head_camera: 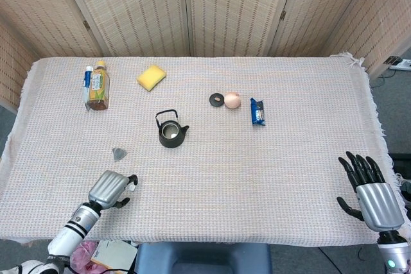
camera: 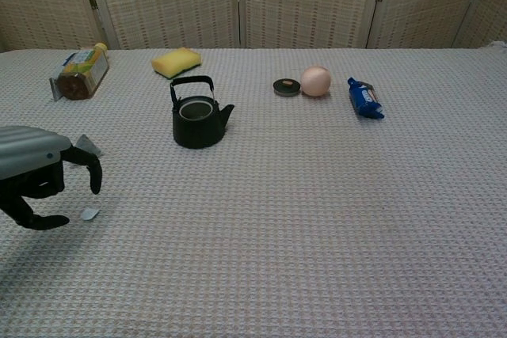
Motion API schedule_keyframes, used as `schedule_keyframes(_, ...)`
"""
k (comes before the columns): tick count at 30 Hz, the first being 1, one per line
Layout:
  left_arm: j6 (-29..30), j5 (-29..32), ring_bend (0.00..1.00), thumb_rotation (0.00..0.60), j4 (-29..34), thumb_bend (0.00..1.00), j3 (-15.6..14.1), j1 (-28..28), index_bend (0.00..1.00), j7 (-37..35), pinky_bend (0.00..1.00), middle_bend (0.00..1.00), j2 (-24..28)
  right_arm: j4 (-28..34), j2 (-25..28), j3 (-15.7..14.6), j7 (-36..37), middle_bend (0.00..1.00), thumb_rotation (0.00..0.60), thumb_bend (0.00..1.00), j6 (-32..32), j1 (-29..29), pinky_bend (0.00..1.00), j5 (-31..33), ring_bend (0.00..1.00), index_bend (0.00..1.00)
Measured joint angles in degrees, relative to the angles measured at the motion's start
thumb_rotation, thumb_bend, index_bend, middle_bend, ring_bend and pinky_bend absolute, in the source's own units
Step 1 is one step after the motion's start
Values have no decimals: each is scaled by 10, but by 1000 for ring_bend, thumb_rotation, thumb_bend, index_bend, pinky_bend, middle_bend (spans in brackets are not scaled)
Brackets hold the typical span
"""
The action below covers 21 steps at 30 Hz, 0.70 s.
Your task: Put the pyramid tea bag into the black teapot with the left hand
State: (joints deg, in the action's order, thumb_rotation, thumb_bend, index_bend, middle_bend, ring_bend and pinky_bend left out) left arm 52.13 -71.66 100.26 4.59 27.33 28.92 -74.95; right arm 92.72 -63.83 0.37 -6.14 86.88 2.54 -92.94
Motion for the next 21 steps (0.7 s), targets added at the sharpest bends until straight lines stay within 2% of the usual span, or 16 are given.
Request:
schedule_keyframes(7,-17,17,936,600,-37,338,-3,19,403,-29,930,1000,-18,0,-2,3,-5,0,600,183,-10,4,0,9,0,0)
schedule_keyframes(21,-28,8,933,600,-95,339,-14,42,424,-91,927,1000,-47,1,-5,3,-13,0,600,183,-14,6,0,14,0,0)
